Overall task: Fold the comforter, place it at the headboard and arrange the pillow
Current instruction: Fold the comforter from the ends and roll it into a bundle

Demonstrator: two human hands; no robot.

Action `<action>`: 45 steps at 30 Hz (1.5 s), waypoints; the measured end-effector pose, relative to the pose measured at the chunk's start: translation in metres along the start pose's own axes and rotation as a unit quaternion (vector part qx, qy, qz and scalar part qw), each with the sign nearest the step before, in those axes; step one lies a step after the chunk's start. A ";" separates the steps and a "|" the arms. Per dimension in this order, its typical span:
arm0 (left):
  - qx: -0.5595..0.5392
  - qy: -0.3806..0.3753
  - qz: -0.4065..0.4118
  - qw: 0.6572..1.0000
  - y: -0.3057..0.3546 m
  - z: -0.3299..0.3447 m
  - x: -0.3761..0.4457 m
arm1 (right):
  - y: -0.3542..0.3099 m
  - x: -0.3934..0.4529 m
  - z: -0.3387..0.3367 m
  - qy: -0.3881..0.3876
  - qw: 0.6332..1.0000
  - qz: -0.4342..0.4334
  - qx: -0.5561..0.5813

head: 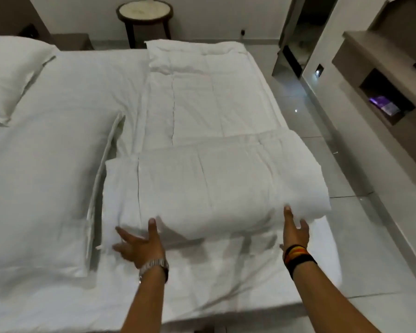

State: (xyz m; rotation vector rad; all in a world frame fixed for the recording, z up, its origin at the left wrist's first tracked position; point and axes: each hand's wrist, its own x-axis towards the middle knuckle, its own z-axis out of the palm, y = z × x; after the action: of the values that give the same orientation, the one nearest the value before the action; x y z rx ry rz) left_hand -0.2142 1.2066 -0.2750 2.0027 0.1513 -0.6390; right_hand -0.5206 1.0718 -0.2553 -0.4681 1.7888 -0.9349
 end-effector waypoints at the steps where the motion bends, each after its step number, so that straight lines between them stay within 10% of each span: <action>1: -0.004 0.002 -0.048 0.999 -0.010 0.010 0.007 | 0.002 0.008 0.011 -0.006 0.999 0.035 0.025; 6: -0.149 -0.036 -0.118 0.981 -0.023 0.043 0.055 | -0.025 0.083 0.077 0.011 0.979 0.185 0.083; 11: -0.225 0.085 -0.171 0.956 -0.005 0.068 0.103 | 0.019 0.236 0.089 0.028 0.972 0.226 0.059; 20: -0.186 0.066 -0.236 0.952 -0.009 0.028 0.075 | 0.028 0.090 0.043 0.051 0.990 0.061 0.115; 35: -0.268 0.073 -0.205 0.939 -0.112 -0.218 -0.161 | 0.138 -0.120 -0.190 0.002 0.986 0.134 0.103; 45: -0.276 -0.177 0.137 0.935 0.084 -0.152 -0.114 | -0.075 -0.120 -0.094 -0.108 0.976 -0.052 0.181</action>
State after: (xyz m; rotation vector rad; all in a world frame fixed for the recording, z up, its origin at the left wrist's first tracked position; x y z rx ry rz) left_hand -0.2236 1.3115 -0.0955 1.3128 -0.1525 -0.6751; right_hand -0.5649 1.1426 -0.1071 -0.4135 1.3706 -1.2060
